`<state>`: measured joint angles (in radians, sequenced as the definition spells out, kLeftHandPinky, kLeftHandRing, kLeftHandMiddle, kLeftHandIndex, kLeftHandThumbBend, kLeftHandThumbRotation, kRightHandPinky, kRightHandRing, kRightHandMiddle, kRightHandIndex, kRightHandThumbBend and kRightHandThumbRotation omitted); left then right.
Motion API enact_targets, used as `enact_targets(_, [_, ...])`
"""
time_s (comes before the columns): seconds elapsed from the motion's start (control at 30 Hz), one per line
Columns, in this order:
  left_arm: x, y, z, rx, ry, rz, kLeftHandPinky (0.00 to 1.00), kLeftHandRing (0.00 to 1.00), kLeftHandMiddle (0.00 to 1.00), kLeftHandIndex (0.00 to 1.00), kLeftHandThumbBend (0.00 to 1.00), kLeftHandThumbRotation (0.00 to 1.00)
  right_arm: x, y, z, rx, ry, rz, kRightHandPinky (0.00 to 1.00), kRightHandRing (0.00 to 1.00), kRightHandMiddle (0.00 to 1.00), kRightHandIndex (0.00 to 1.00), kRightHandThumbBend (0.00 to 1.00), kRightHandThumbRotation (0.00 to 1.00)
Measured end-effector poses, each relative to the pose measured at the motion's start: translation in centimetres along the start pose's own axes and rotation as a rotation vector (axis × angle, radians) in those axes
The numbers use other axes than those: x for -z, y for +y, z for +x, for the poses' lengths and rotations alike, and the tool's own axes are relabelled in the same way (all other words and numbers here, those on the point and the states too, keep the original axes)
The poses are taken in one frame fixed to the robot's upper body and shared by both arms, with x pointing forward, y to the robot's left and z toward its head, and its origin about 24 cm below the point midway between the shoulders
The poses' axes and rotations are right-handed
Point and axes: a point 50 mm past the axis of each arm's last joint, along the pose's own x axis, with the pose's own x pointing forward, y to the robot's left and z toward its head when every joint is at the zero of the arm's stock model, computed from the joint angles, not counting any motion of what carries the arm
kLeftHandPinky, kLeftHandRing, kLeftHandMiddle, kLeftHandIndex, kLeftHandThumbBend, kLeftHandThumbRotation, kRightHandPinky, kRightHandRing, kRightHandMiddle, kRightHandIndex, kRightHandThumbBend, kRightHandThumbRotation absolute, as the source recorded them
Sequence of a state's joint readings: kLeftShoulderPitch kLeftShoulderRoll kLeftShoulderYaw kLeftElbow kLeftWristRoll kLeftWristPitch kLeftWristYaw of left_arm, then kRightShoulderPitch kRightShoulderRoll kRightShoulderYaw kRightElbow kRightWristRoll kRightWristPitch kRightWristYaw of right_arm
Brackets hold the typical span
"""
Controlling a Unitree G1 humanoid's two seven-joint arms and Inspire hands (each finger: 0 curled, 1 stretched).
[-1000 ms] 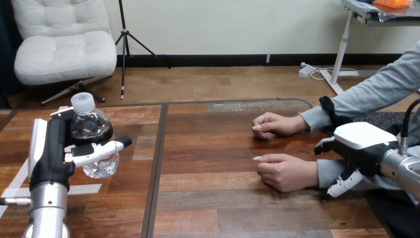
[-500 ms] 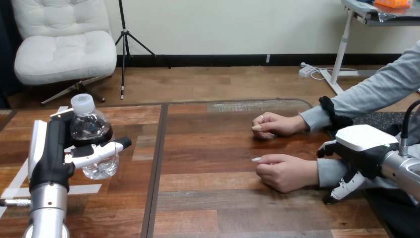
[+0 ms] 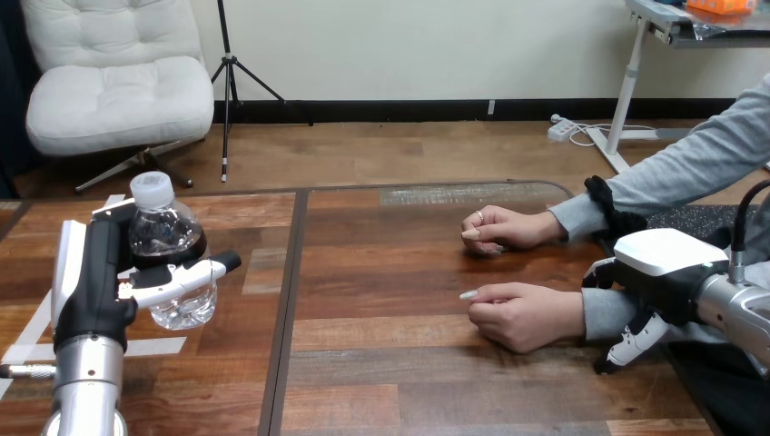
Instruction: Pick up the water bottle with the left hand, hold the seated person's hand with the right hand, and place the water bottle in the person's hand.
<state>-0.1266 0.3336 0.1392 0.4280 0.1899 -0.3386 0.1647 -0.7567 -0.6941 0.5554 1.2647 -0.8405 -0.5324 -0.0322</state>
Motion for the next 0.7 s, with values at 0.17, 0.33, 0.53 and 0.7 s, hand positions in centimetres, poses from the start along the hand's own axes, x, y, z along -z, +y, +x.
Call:
enact_targets(0.17, [0.00, 0.00, 0.00, 0.000, 0.000, 0.000, 0.31, 0.35, 0.40, 0.41, 0.86, 0.00, -0.06, -0.07, 0.09, -0.004, 0.004, 0.001, 0.72, 0.78, 0.79, 0.79, 1.00, 0.38])
enact_targets(0.33, [0.00, 0.01, 0.00, -0.001, 0.000, -0.001, 0.32, 0.36, 0.40, 0.41, 0.86, 0.00, -0.19, -0.10, 0.22, -0.002, 0.008, 0.006, 0.65, 0.74, 0.76, 0.76, 1.00, 0.36])
enact_targets(0.53, [0.00, 0.02, 0.00, -0.001, 0.000, -0.002, 0.32, 0.35, 0.40, 0.41, 0.86, 0.00, -0.46, -0.08, 0.42, 0.002, 0.009, 0.017, 0.59, 0.70, 0.73, 0.74, 1.00, 0.30])
enact_targets(0.7, [-0.05, 0.03, 0.01, -0.002, -0.001, -0.002, 0.31, 0.35, 0.40, 0.41, 0.86, 0.00, -0.59, -0.18, 0.51, 0.006, 0.007, 0.028, 0.55, 0.66, 0.71, 0.71, 1.00, 0.26])
